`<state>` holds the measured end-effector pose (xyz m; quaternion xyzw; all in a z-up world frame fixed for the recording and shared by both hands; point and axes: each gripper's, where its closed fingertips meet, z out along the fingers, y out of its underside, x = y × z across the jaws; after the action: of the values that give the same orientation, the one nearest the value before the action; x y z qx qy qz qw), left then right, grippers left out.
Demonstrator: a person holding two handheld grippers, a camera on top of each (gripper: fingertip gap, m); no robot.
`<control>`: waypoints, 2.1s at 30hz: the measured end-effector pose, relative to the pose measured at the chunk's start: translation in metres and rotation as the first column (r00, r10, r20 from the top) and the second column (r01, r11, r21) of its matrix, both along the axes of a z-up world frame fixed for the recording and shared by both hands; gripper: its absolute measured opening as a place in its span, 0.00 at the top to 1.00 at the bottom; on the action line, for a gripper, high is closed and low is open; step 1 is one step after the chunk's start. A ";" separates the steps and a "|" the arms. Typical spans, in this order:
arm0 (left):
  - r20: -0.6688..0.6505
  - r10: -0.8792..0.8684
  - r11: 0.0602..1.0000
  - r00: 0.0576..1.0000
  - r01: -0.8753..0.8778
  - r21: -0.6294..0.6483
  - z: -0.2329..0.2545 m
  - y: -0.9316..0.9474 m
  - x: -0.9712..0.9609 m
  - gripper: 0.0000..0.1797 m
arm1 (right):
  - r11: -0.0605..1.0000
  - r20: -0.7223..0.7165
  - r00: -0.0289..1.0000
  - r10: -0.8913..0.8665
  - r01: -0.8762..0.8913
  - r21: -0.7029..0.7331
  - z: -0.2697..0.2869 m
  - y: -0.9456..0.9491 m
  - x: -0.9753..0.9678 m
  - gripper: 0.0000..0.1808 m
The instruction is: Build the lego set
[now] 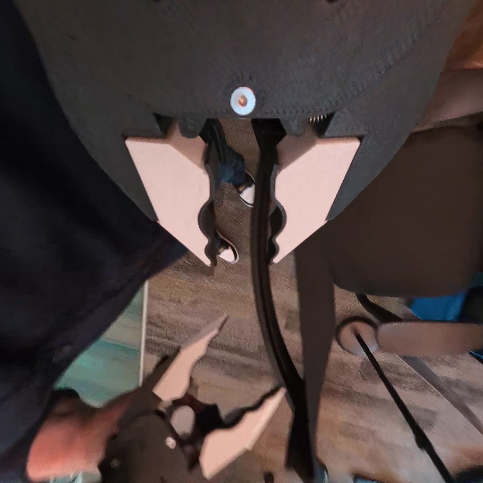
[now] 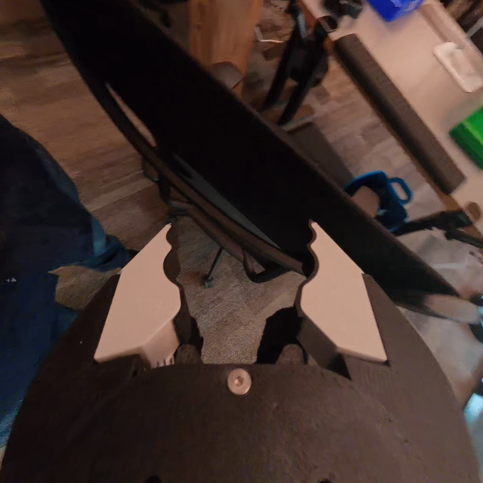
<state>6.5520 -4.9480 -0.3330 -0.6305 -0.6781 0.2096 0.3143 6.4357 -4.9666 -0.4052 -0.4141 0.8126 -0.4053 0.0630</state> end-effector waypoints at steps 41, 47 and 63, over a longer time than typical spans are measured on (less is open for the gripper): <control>0.400 0.425 0.905 0.812 -0.379 -0.192 -0.139 0.003 0.040 0.84 | 0.838 -0.488 0.681 0.546 -0.434 0.330 -0.108 -0.007 0.008 0.94; 0.360 0.412 0.910 0.837 -0.361 -0.203 -0.138 0.014 0.031 0.85 | 0.832 -0.487 0.675 0.554 -0.436 0.342 -0.110 0.004 0.000 0.94; 0.254 0.378 0.914 0.890 -0.314 -0.257 -0.117 0.064 0.015 0.77 | 0.840 -0.454 0.708 0.541 -0.478 0.256 -0.089 0.061 0.002 0.77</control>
<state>6.5668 -4.8836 -0.4498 -0.5526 -0.7937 0.2348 0.0977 6.4374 -4.9054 -0.4944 -0.7095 0.6758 -0.1985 -0.0196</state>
